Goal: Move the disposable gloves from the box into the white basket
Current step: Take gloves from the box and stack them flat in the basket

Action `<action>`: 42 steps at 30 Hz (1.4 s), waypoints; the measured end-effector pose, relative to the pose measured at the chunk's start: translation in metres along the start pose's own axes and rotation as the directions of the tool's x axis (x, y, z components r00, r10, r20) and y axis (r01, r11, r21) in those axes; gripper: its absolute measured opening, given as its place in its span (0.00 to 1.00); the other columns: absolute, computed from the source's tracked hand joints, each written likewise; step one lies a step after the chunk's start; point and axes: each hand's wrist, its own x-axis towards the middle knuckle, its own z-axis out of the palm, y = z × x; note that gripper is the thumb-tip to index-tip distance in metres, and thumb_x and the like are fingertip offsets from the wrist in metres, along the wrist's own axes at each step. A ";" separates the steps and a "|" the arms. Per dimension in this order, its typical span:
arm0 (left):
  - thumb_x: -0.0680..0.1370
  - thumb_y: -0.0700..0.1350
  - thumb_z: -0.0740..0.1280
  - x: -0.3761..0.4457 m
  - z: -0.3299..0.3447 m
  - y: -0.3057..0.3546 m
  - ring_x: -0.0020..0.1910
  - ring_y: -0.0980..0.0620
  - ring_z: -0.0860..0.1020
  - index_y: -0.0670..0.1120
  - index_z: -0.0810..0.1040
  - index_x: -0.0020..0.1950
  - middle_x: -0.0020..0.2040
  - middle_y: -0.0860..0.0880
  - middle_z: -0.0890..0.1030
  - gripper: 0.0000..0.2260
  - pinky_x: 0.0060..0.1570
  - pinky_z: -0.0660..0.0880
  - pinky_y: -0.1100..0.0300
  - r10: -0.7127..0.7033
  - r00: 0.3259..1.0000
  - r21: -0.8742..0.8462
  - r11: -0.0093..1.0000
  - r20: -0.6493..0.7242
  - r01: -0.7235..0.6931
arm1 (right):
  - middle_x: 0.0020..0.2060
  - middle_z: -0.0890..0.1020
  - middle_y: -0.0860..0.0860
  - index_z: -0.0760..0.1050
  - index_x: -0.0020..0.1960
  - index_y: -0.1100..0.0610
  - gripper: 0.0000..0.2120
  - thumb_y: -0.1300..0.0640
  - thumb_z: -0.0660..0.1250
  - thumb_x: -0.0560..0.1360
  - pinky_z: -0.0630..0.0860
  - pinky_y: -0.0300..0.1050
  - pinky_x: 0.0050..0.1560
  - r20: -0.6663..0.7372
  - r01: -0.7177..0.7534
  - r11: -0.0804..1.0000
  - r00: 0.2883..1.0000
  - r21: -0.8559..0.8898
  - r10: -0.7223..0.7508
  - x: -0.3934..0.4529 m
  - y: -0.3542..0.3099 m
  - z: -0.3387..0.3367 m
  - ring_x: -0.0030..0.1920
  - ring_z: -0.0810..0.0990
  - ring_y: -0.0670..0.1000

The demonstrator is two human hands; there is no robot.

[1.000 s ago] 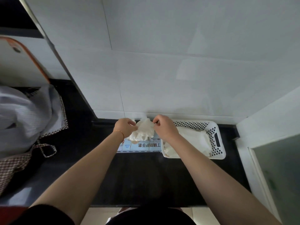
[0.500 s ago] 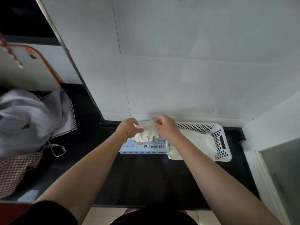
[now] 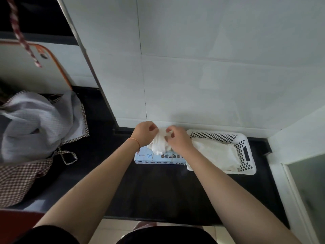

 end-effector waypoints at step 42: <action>0.73 0.48 0.75 -0.009 -0.028 0.086 0.33 0.55 0.76 0.48 0.83 0.37 0.32 0.53 0.79 0.07 0.37 0.72 0.65 0.290 0.849 -0.377 0.919 0.441 -0.117 | 0.42 0.82 0.51 0.79 0.50 0.55 0.15 0.50 0.78 0.68 0.74 0.45 0.45 0.360 -0.148 0.915 0.933 0.374 0.004 -0.028 0.005 -0.136 0.42 0.80 0.48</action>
